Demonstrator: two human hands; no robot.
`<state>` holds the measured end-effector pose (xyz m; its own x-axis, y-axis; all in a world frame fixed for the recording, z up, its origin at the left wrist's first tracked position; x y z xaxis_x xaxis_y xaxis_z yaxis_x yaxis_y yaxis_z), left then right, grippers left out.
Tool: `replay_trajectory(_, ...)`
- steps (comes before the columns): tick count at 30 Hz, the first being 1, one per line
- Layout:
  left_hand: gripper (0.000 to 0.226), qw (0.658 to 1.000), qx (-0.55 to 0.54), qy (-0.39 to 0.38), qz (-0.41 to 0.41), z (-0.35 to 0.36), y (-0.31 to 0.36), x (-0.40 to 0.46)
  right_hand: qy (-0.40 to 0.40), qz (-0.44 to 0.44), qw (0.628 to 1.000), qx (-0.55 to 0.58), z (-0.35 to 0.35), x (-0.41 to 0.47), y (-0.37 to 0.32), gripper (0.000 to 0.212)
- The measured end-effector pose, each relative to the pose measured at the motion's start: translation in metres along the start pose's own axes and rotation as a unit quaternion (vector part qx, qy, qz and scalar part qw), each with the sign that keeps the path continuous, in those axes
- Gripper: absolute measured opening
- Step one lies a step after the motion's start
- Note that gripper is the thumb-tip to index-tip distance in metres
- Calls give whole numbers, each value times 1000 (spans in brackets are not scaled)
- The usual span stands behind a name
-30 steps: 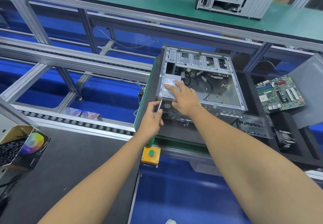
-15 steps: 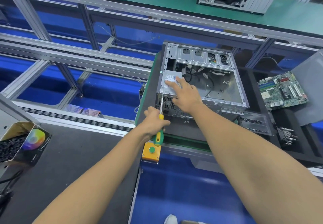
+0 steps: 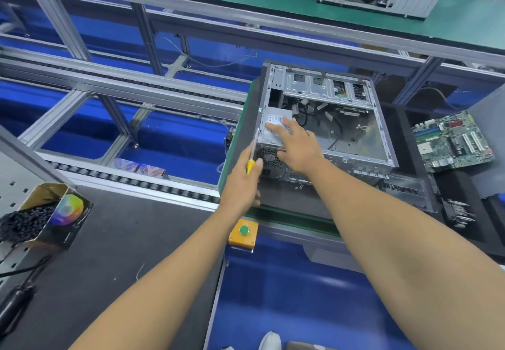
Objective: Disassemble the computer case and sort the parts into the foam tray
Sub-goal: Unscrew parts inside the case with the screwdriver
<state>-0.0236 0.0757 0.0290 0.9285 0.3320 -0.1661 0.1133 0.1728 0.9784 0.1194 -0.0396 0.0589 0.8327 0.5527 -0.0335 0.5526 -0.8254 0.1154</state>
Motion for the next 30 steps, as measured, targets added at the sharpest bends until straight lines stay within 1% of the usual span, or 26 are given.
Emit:
replay_trajectory(1,40,1000,12,1,9,-2,-5,-6,0,1,1000,-2,0,0,1,79)
replay_trajectory(5,39,1000,31,5,4,-7,-30,-15,5,-2,1000,-1,3,1,2,79)
replay_trajectory(11,55,996,87,-27,-4,1,-34,-13,2,0,1000,-5,2,2,2,77)
replay_trajectory(24,54,996,87,-20,23,-2,-28,-7,9,1,1000,-5,2,2,2,78)
replay_trajectory(30,53,997,76,-15,14,-2,-27,-8,8,2,1000,-5,3,2,2,78)
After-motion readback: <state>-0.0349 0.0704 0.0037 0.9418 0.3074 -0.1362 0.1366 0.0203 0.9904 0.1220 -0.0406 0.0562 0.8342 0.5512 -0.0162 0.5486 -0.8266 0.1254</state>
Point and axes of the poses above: each hand's wrist, its own x-axis towards the middle knuckle, its own z-axis out of the palm, y = z × x, the point moved 8 cm from there along x, towards the middle knuckle, and after that the axes turned 15 degrees about -x, right-handed, at the moved point
